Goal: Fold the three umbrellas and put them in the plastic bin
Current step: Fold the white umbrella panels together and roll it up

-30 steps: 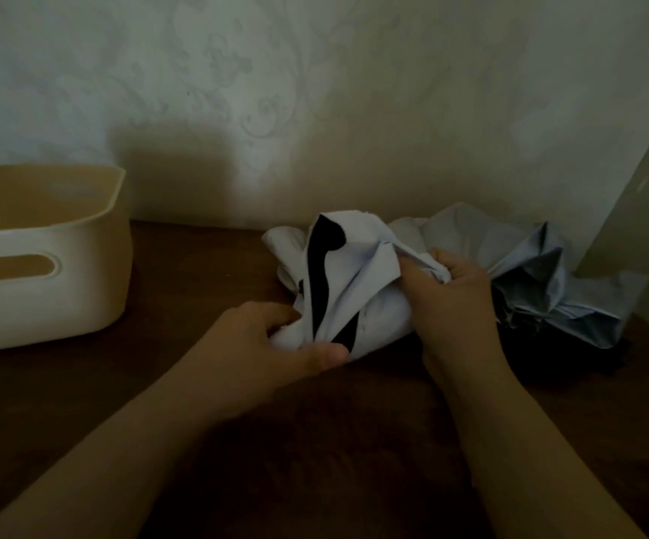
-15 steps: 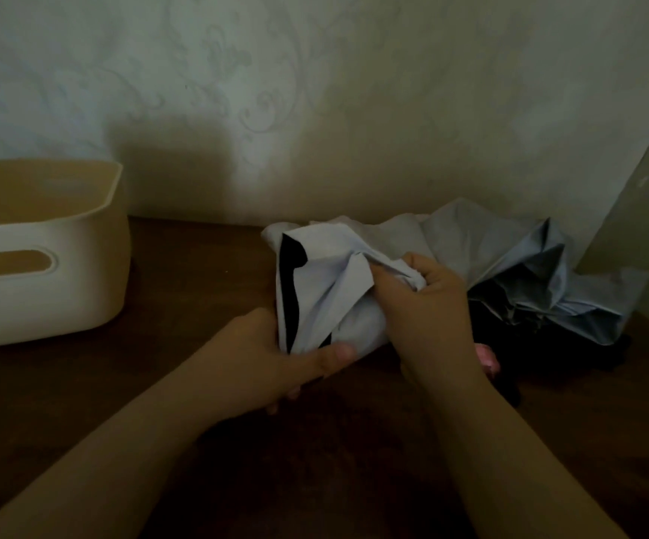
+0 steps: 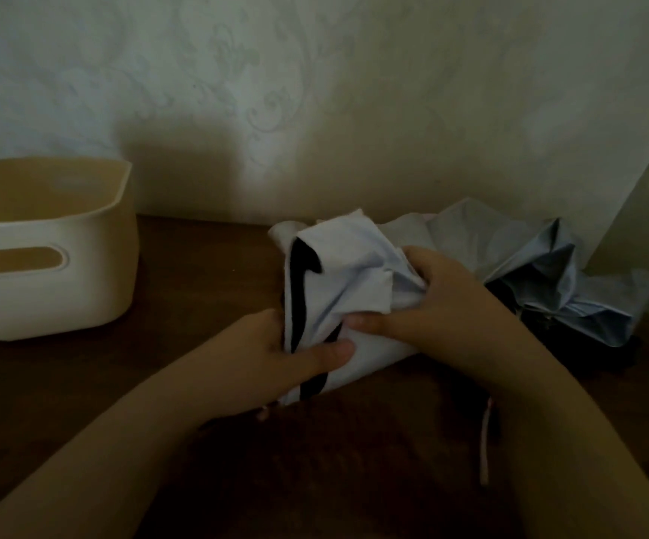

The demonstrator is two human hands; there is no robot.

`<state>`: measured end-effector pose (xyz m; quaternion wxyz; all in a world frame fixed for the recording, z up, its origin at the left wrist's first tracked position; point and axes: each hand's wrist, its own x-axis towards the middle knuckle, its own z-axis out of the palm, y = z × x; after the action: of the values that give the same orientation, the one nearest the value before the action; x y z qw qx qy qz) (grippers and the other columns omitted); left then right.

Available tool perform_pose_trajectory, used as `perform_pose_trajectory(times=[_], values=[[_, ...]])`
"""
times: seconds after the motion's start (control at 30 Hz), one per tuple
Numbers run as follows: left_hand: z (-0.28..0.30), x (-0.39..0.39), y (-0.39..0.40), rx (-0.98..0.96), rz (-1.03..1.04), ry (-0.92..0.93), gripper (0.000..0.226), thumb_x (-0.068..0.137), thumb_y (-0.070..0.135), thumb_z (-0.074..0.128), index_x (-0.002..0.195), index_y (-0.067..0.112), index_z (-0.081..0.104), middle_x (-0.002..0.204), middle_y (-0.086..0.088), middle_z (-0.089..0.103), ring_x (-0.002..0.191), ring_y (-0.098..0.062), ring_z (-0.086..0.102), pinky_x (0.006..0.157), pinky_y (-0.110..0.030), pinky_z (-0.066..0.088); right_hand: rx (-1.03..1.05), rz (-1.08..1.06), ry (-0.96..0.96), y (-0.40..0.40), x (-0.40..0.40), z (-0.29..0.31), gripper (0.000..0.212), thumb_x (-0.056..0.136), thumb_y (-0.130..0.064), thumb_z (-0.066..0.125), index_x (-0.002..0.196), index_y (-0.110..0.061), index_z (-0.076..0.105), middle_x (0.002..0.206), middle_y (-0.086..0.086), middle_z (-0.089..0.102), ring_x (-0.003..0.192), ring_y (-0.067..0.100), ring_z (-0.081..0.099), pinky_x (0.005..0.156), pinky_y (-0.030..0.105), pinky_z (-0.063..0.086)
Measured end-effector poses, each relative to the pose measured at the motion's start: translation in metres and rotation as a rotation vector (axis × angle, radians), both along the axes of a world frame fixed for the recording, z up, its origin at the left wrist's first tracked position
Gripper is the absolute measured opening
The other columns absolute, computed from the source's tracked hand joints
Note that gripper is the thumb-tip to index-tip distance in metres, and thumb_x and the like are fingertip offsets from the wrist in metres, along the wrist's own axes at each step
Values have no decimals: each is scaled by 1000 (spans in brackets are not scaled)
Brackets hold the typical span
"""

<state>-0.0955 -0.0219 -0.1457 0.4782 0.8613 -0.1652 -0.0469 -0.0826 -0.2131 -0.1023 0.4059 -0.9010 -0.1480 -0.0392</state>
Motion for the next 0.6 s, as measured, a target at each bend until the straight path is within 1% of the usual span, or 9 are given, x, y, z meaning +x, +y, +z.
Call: perform_pose_trajectory(times=[0.03,0.1,0.17,0.23,0.3,0.4,0.5,0.57,0.6], values=[[0,-1,-2,62,-5,-1,61,65,70,57,104,23,66,92,-5,72,80,-16,69,71,-39,58,2,-35,-26,5,1,-1,71,50,-59,74,104,-15,63,96,3,68,84,10,64,75,30,54],[2,-4,-6,211,4,-49,46,65,68,52,90,31,64,75,5,67,65,1,63,58,-19,53,84,-88,-2,11,2,-5,59,57,-49,79,98,-9,66,91,10,69,81,12,65,71,29,53],[5,-6,-10,359,19,-131,47,59,73,44,72,31,57,61,8,58,57,3,57,48,-14,42,127,-139,37,11,5,-9,40,64,-39,81,89,-12,67,85,7,69,77,9,64,66,25,53],[8,-7,-12,495,63,-202,54,55,79,35,69,29,51,59,7,54,54,-2,53,48,-13,37,206,-163,64,7,8,-14,26,65,-36,82,77,-21,65,73,-5,67,64,0,62,56,16,49],[8,-7,-14,624,115,-274,67,52,83,27,87,30,47,66,12,51,57,-1,50,51,-14,39,262,-168,113,3,11,-17,23,66,-36,81,76,-25,65,70,-11,66,59,-4,61,52,13,49],[7,-6,-17,738,155,-406,89,52,85,19,125,34,21,68,15,43,55,1,45,51,-14,38,287,-188,191,-1,14,-18,34,65,-38,81,90,-20,68,81,-7,68,70,3,63,64,22,54],[2,-6,-16,772,209,-499,91,57,87,13,130,33,17,65,13,43,53,-2,45,54,-19,44,244,-222,170,1,17,-20,43,64,-40,82,95,-19,59,89,-3,64,78,9,60,69,28,53],[-1,-3,-14,767,232,-649,82,71,87,15,127,30,33,55,10,42,41,-5,38,42,-18,39,150,-225,193,1,17,-20,45,66,-45,80,92,-23,50,88,-6,56,76,7,53,60,25,46],[-1,-3,-13,730,222,-696,76,76,82,21,122,25,42,47,9,40,34,-5,28,35,-15,29,124,-213,232,0,18,-19,45,68,-47,78,92,-24,48,87,-7,53,75,6,51,58,24,43]])
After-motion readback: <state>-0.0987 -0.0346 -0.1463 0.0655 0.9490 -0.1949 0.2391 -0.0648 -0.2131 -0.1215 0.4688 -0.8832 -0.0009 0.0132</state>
